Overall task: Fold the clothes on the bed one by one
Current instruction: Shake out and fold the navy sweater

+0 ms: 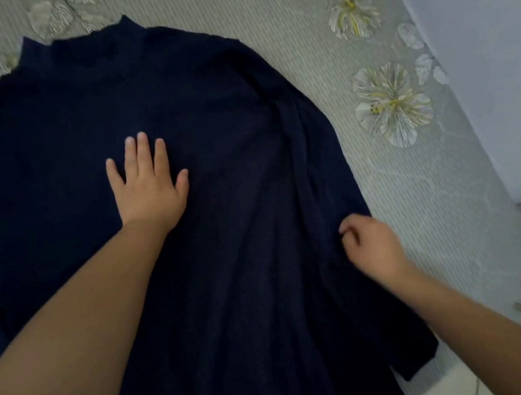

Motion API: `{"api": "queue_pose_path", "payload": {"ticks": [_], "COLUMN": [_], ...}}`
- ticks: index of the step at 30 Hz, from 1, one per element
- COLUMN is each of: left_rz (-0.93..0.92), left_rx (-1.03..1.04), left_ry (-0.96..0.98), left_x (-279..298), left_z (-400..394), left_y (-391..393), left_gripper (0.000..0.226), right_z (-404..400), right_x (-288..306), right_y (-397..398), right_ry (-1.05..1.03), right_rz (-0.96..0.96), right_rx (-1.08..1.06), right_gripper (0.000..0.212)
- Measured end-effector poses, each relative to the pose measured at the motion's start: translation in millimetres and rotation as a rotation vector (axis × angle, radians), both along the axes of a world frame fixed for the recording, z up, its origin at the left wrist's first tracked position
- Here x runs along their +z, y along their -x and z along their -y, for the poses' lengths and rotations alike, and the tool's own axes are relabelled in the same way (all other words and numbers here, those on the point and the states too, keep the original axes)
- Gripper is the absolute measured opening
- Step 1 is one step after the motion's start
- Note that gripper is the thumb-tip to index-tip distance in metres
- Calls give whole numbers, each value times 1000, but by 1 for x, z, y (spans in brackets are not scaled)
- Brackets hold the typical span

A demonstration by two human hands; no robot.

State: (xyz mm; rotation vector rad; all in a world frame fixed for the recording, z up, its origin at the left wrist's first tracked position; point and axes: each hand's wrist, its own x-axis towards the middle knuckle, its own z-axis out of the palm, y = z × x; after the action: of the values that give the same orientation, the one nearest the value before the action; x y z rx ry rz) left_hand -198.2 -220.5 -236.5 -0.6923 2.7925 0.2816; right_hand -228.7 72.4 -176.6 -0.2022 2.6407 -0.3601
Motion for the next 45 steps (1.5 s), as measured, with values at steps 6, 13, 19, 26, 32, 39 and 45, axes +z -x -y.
{"api": "queue_pose_path", "payload": {"ticks": [6, 13, 19, 26, 32, 39, 45], "left_rz": [20, 68, 122, -63, -17, -169, 45], "left_rx": [-69, -171, -175, 158, 271, 368, 574], "left_ry": [-64, -59, -101, -314, -253, -381, -273], "left_x": [7, 11, 21, 59, 79, 70, 59], "left_z": [-2, -27, -17, 15, 57, 48, 41], "left_y": [-30, -106, -113, -169, -235, -195, -131], "left_gripper": [64, 67, 63, 51, 49, 59, 50], "right_z": [-12, -11, -19, 105, 170, 131, 149], "right_x": [13, 4, 81, 133, 89, 46, 44], "right_y": [-9, -49, -19, -11, -39, -3, 73], "right_ry": [-135, -137, 219, 859, 582, 367, 182], "right_rz": [67, -99, -106, 540, 752, 239, -227], "right_rx": [139, 15, -122, -242, 81, 6, 270], "right_gripper": [48, 20, 9, 25, 42, 16, 23]}}
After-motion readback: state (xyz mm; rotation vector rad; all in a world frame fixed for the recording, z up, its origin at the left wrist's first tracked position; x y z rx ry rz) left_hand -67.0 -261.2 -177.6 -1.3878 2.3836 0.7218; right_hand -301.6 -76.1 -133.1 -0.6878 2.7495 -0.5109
